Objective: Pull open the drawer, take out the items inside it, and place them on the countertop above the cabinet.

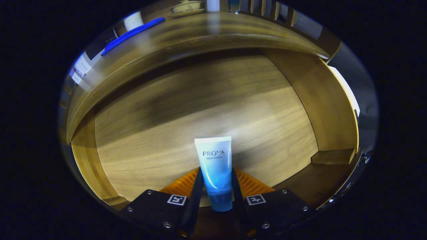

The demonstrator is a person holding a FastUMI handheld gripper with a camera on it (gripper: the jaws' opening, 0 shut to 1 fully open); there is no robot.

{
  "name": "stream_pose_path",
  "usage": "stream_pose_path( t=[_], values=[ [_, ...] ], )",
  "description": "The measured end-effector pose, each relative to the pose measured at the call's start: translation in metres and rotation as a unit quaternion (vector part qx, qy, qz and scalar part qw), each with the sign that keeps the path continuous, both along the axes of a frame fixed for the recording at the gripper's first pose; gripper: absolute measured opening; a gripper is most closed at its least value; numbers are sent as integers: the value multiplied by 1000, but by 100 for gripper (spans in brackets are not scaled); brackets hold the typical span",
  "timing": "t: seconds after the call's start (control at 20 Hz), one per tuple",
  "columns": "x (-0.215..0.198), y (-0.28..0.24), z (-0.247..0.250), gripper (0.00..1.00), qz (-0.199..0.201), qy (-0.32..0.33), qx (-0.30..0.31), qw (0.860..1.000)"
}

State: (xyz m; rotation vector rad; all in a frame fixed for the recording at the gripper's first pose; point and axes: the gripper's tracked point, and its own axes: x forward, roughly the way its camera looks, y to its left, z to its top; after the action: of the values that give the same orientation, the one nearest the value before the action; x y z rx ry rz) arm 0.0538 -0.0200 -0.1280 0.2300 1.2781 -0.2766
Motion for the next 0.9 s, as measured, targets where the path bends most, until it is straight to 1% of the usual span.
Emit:
stream_pose_path(
  t=[0.1,0.2,0.4,0.55,0.7,0.9],
  values=[
    [5,3,4,47,18,-47,-15,999],
    [12,11,15,47,30,-91,-21,995],
    [17,13,53,46,39,-172,-36,984],
    [21,9,94,46,45,-239,-69,967],
    [32,11,132,46,67,-289,-100,950],
    [64,26,174,46,96,-355,-95,925]
  ],
)
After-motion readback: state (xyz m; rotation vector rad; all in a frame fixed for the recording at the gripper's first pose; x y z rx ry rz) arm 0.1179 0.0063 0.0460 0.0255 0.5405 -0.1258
